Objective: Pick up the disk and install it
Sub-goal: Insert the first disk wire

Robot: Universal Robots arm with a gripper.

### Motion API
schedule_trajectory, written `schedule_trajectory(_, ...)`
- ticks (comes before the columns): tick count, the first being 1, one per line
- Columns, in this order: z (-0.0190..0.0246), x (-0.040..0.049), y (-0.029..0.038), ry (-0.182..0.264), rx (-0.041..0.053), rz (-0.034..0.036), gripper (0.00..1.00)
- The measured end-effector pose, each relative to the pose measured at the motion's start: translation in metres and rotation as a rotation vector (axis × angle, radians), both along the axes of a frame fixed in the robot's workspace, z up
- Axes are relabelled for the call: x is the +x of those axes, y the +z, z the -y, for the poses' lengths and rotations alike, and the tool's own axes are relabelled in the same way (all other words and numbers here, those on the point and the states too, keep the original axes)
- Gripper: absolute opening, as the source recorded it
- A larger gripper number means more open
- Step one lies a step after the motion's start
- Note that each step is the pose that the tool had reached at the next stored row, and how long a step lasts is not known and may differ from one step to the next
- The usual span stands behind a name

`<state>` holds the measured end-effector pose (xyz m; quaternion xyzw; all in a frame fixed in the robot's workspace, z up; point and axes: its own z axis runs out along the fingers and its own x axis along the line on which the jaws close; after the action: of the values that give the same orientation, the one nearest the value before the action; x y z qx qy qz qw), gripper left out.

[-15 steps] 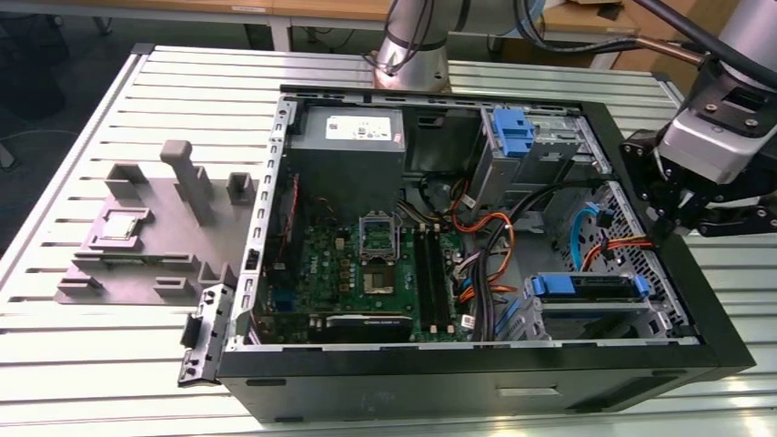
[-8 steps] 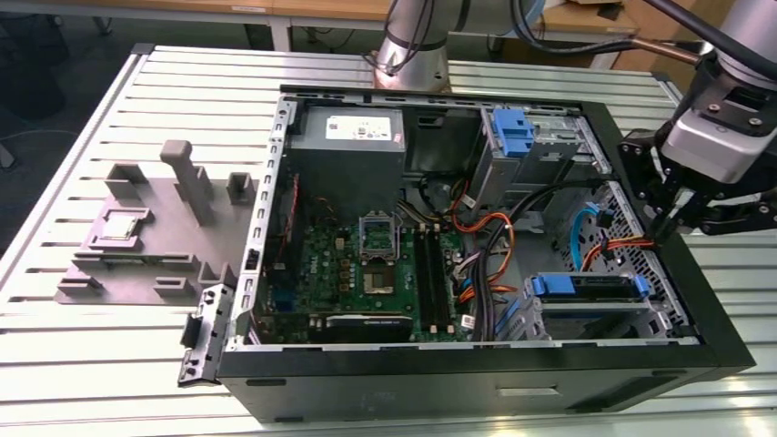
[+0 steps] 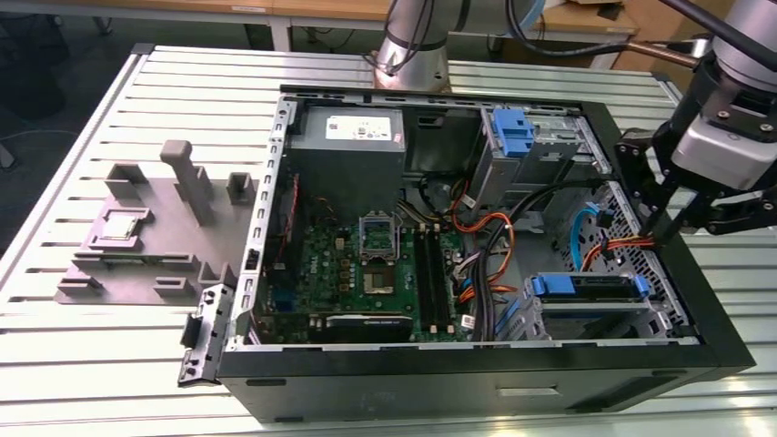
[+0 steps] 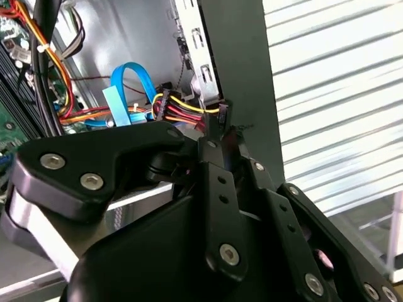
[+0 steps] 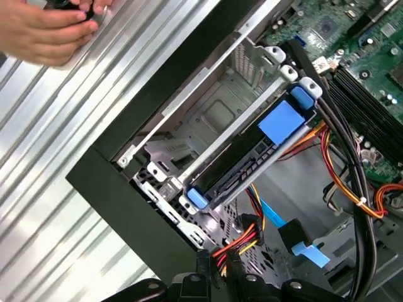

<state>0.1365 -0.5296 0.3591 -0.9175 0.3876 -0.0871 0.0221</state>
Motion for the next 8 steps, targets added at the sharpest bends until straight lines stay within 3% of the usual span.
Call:
schedule_trajectory(4, -0.0001, 0.0000, -0.0010, 0.063, -0.0018, 0.0000, 0.25)
schedule_trajectory(8, 0.0000, 0.0000, -0.0015, 0.102, -0.0138, 0.0024, 0.25)
